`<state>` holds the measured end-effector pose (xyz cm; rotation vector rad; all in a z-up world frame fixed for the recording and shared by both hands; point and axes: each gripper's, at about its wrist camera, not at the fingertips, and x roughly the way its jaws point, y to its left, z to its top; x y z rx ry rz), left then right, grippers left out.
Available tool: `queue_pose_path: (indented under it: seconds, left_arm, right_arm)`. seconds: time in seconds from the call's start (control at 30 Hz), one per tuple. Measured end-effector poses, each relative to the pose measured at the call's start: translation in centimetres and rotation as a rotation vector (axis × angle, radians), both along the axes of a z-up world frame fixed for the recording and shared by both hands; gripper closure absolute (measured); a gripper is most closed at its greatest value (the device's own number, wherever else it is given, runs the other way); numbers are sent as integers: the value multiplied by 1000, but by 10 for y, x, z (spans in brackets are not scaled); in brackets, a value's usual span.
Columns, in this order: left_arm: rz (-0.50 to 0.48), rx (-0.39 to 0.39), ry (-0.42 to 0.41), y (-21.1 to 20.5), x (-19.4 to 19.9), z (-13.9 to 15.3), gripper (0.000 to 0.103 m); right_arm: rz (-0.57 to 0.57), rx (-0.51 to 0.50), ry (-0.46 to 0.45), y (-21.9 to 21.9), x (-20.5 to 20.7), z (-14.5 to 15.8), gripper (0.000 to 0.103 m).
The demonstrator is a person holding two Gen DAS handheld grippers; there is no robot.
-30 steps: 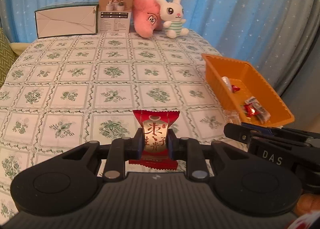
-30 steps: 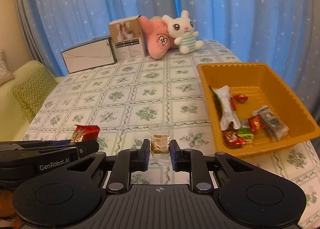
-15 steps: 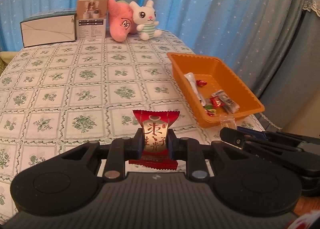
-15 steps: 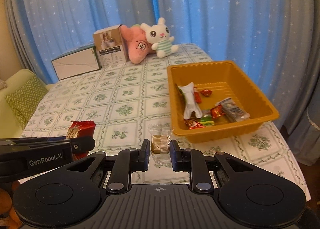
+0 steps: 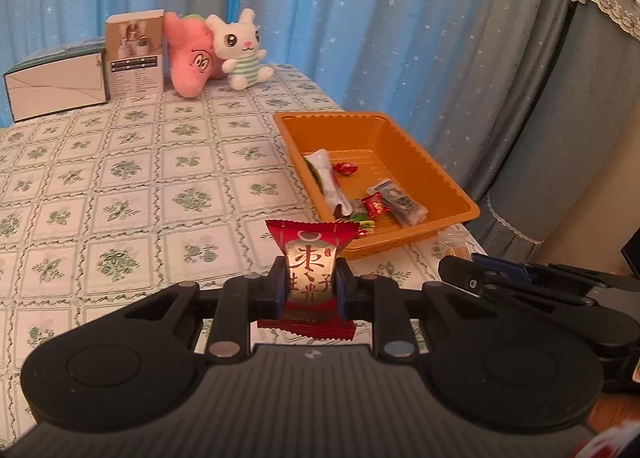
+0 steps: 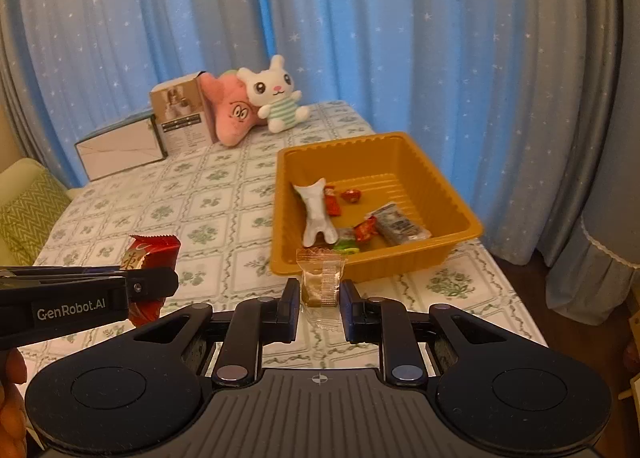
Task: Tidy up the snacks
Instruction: 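Carry both candies toward the orange tray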
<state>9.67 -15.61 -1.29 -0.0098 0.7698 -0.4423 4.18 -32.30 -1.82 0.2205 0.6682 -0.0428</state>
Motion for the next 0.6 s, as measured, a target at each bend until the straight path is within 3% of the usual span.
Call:
queue_pose_path:
  seconds: [0.6]
  left_arm:
    - [-70,1,0,-39,8,3,82]
  right_arm:
    - [-83,-7,-9,-41,-8,3,82]
